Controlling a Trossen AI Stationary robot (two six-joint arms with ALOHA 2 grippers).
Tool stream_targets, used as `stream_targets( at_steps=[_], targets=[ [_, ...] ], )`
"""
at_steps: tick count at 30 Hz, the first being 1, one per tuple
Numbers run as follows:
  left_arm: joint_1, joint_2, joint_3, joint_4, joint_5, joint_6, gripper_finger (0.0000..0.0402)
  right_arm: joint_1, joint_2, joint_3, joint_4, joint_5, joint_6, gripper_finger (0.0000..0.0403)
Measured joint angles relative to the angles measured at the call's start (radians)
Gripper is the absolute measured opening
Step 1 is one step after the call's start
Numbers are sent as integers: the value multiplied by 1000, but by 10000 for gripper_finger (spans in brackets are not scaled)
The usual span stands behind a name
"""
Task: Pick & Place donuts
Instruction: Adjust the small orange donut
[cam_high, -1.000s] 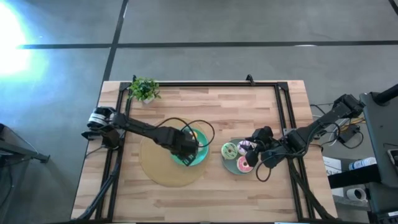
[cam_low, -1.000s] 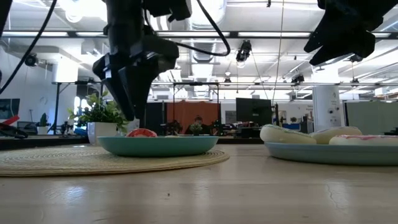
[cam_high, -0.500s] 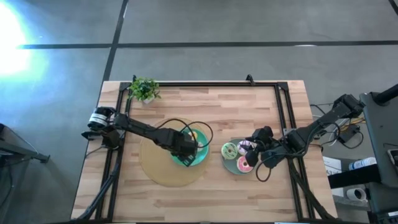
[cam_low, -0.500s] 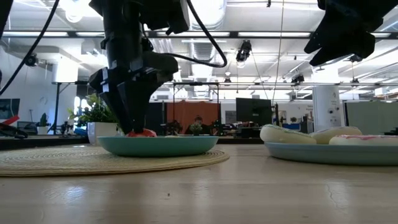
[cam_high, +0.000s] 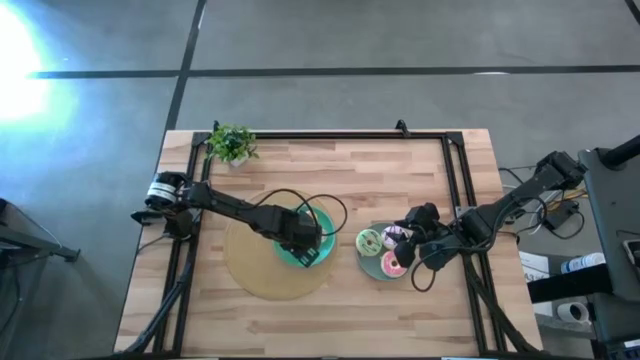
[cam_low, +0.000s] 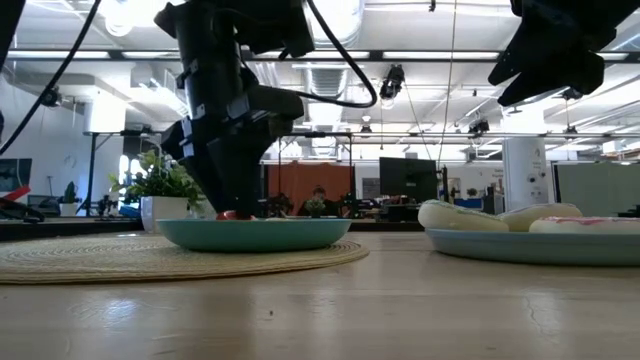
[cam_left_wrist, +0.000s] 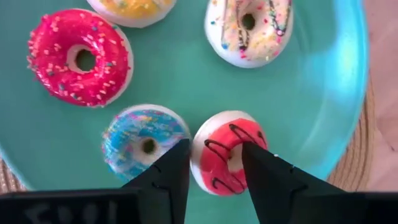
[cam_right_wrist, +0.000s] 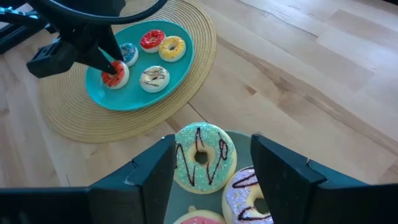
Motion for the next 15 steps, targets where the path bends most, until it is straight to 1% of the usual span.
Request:
stream_targets(
  at_steps=[4, 10, 15],
  targets=[
    [0, 0, 0, -1, 3, 6, 88, 0, 0, 0, 1, 0, 5, 201],
    [0, 0, 0, 0, 4, 24, 11, 0, 0, 0, 1, 0, 12, 201],
    [0, 0, 17, 2, 4, 42, 3, 0, 0, 0, 2, 0, 21, 201]
  ],
)
